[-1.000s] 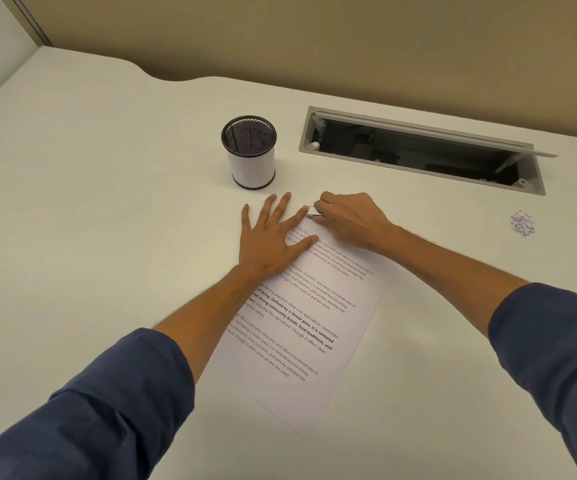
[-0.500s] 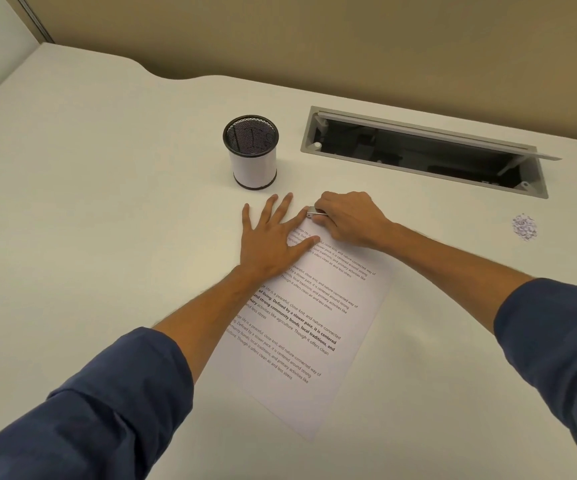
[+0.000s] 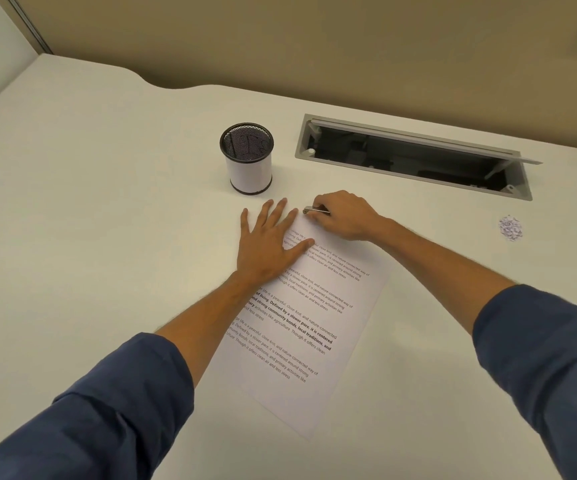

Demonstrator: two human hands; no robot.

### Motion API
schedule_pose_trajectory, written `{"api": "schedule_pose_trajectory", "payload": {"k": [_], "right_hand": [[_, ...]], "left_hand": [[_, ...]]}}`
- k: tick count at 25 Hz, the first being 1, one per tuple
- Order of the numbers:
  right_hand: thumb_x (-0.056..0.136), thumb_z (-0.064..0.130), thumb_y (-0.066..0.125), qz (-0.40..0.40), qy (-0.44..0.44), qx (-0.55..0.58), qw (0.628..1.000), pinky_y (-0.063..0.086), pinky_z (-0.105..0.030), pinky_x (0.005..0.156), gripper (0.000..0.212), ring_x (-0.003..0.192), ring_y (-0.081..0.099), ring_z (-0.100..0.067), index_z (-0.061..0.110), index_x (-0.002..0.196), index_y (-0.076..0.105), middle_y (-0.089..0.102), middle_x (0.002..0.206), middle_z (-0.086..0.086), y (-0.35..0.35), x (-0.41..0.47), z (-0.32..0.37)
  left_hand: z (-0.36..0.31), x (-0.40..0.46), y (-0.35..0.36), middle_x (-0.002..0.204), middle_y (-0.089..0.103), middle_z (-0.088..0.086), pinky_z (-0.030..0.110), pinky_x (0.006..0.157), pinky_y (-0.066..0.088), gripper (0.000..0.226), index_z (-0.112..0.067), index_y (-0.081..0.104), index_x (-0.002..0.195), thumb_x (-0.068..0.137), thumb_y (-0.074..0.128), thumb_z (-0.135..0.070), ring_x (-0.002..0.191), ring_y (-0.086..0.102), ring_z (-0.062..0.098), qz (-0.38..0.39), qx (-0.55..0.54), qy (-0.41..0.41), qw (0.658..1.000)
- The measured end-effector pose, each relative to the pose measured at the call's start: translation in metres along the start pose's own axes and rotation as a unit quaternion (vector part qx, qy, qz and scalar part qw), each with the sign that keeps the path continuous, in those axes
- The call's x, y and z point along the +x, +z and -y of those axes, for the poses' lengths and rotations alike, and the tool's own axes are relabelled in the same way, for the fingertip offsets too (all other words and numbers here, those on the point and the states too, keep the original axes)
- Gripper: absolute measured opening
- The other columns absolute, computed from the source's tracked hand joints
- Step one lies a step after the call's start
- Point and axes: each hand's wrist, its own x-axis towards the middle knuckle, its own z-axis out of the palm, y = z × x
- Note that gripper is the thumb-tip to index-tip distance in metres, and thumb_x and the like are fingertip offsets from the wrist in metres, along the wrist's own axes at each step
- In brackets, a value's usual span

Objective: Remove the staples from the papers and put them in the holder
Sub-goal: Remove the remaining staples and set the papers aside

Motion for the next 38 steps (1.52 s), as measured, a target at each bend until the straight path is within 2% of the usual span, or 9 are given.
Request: {"api": "schedule_pose_trajectory", "payload": {"k": [5,11,15,18,22,25,28,33,38], "right_hand": [[0.091,0.040,0.054,-0.043,0.086,0.134,0.986,0.048,-0.039,0.070,0.028,0.078,0.058,-0.023,0.013,0.097,0.059,0.063,0.088,-0.004,0.009,-0.020,-0.002],[0.086,0.032,0.062,-0.058,0.074,0.067,0.993,0.041,-0.032,0.063,0.021,0.075,0.056,-0.021,0.018,0.097,0.052,0.058,0.086,0.003,0.016,-0.036,0.008],[0.085,0.033,0.066,-0.076,0.088,0.092,0.989,0.043,-0.033,0.068,0.026,0.080,0.055,-0.021,0.017,0.102,0.053,0.057,0.091,0.005,0.018,-0.038,0.007],[0.084,0.035,0.068,-0.085,0.095,0.099,0.987,0.049,-0.037,0.072,0.028,0.081,0.057,-0.021,0.018,0.101,0.055,0.060,0.094,0.003,0.020,-0.038,0.008],[0.083,0.037,0.069,-0.088,0.101,0.098,0.986,0.052,-0.040,0.075,0.028,0.080,0.059,-0.021,0.019,0.100,0.055,0.064,0.094,0.002,0.020,-0.040,0.008],[0.083,0.038,0.069,-0.088,0.103,0.101,0.986,0.052,-0.040,0.075,0.029,0.080,0.058,-0.020,0.019,0.101,0.055,0.063,0.095,0.003,0.020,-0.043,0.008],[0.083,0.038,0.069,-0.088,0.106,0.108,0.985,0.051,-0.038,0.075,0.029,0.080,0.056,-0.018,0.020,0.102,0.056,0.063,0.097,0.003,0.019,-0.045,0.009],[0.084,0.041,0.068,-0.094,0.112,0.106,0.984,0.049,-0.036,0.077,0.031,0.085,0.056,-0.017,0.021,0.105,0.057,0.064,0.102,0.002,0.019,-0.048,0.009],[0.083,0.042,0.069,-0.087,0.104,0.083,0.987,0.051,-0.037,0.079,0.032,0.088,0.059,-0.018,0.019,0.103,0.060,0.066,0.103,0.002,0.014,-0.046,0.010]], "left_hand": [[-0.003,0.003,-0.003,0.162,0.019,-0.002,0.052,0.118,-0.005,0.075,-0.019,0.034,0.148,0.090,0.047,-0.064,0.150,0.005,0.016,-0.002,-0.027,-0.021,0.999],[-0.020,0.016,-0.007,0.155,0.030,0.005,0.054,0.118,0.002,0.052,-0.017,0.051,0.127,0.082,0.070,-0.034,0.148,0.010,0.019,-0.005,-0.146,-0.077,0.986],[-0.022,0.018,-0.009,0.159,0.017,0.006,0.054,0.117,-0.002,0.068,-0.016,0.036,0.144,0.085,0.064,-0.034,0.149,0.001,0.020,0.043,-0.102,-0.078,0.991],[-0.021,0.027,-0.018,0.158,0.021,0.006,0.055,0.118,-0.002,0.057,-0.022,0.048,0.135,0.083,0.066,-0.036,0.149,0.002,0.022,0.052,-0.048,-0.035,0.997],[-0.023,0.037,-0.031,0.148,0.032,0.008,0.050,0.118,0.007,0.052,-0.016,0.051,0.126,0.081,0.069,-0.036,0.145,0.015,0.025,0.096,-0.010,-0.011,0.995],[-0.021,0.039,-0.037,0.132,0.045,0.006,0.041,0.107,0.026,0.047,-0.015,0.049,0.124,0.084,0.068,-0.032,0.128,0.038,0.026,0.097,-0.026,-0.005,0.995],[-0.022,0.038,-0.040,0.126,0.051,0.005,0.039,0.101,0.030,0.046,-0.017,0.052,0.126,0.085,0.069,-0.029,0.120,0.045,0.024,0.110,-0.036,-0.028,0.993],[-0.018,0.034,-0.040,0.101,0.066,0.012,0.027,0.070,0.037,0.020,-0.006,0.071,0.100,0.080,0.070,-0.009,0.093,0.061,0.026,0.058,-0.144,-0.103,0.982],[-0.017,0.027,-0.037,0.092,0.066,0.004,0.026,0.069,0.040,0.017,-0.009,0.071,0.097,0.080,0.070,-0.011,0.081,0.058,0.019,0.034,-0.167,-0.126,0.977]]}}
